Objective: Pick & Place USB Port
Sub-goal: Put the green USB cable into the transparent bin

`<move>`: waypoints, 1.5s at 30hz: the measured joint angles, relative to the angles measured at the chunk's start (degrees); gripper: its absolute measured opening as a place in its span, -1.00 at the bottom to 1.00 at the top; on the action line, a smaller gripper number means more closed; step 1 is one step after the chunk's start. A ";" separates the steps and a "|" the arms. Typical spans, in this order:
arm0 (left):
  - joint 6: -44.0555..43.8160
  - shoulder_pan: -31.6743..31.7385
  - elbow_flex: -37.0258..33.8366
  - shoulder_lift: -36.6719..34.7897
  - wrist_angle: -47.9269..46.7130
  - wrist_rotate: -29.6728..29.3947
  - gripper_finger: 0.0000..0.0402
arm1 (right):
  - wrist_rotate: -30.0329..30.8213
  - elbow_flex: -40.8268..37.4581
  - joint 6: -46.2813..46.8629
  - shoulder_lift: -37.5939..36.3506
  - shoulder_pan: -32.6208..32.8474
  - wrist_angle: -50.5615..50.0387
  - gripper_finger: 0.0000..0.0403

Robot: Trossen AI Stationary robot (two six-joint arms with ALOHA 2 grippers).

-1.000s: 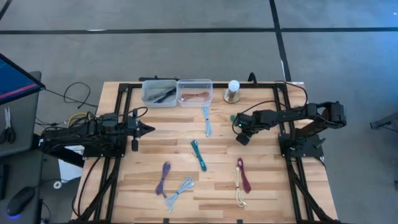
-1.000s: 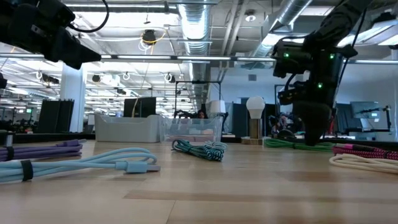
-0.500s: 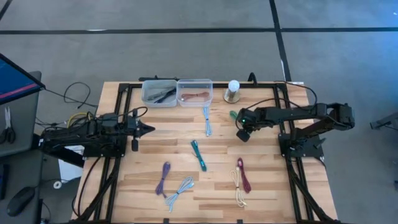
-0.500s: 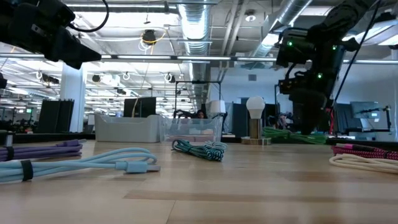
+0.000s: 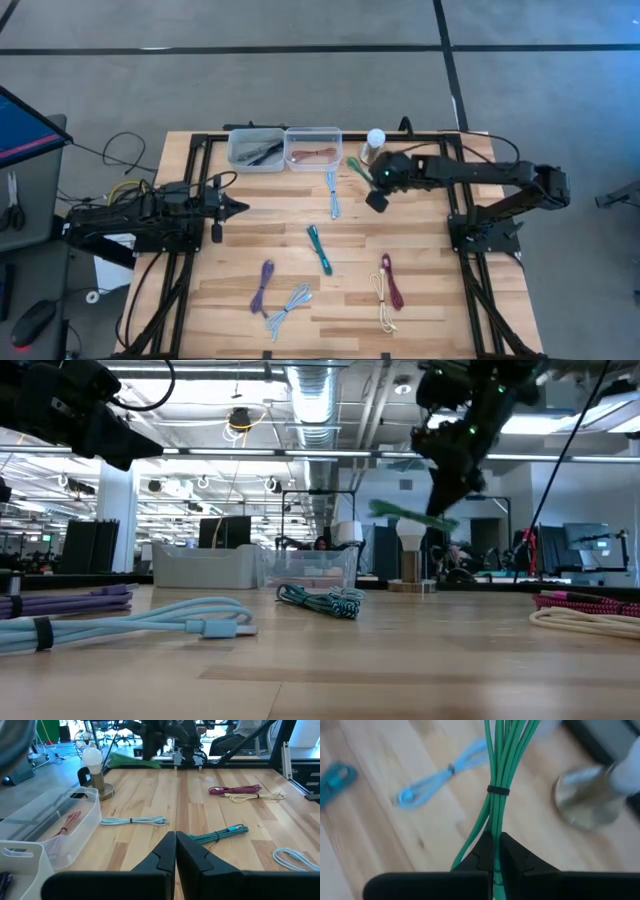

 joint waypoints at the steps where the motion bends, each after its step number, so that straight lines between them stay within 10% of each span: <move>1: 0.00 0.01 0.00 0.00 0.00 0.00 -0.94 | 0.00 1.07 -0.93 0.00 -0.39 0.18 -0.99; 45: -0.85 -0.01 0.02 0.59 0.37 0.00 -0.94 | -3.15 42.35 -23.88 39.49 -9.43 1.45 -0.99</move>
